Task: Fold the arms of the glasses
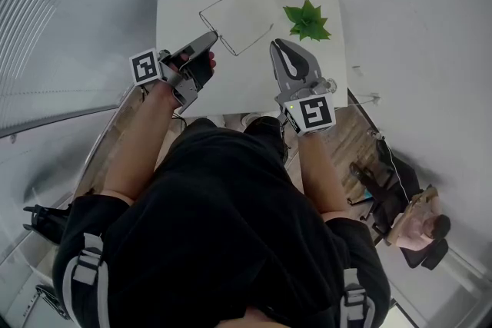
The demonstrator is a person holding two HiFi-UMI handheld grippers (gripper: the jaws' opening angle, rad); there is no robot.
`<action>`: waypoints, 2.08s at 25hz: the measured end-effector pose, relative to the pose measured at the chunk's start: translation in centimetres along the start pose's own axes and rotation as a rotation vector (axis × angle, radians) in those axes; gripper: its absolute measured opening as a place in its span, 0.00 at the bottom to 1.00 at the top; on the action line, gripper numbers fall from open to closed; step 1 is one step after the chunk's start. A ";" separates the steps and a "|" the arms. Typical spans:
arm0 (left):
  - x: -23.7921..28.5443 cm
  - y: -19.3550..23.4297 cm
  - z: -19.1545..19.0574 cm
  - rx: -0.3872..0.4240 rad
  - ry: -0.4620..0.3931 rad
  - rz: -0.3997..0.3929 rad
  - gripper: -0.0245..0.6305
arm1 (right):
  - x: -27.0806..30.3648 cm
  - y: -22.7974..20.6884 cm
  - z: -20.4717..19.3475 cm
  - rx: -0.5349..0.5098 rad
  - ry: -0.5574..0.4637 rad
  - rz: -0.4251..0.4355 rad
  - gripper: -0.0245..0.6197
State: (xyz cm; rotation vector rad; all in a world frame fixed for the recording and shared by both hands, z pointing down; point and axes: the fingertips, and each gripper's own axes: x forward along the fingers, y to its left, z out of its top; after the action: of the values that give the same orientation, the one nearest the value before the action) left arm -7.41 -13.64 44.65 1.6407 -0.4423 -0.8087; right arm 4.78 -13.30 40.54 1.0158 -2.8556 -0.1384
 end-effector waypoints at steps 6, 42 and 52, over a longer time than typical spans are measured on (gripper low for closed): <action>0.0 -0.1 0.1 -0.003 0.004 -0.007 0.05 | 0.2 -0.4 -1.3 -0.044 0.068 -0.006 0.12; 0.2 -0.8 -0.7 -0.041 0.036 -0.032 0.05 | 3.3 -2.5 -7.7 -0.623 0.446 -0.101 0.15; 0.4 -1.0 -1.2 -0.051 0.043 -0.036 0.05 | 3.0 -2.5 -7.5 -0.669 0.446 -0.109 0.09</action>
State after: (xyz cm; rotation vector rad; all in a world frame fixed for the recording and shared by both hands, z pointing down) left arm -6.40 -12.83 43.68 1.6200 -0.3596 -0.8038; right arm 5.06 -17.50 47.92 0.9011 -2.1125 -0.7169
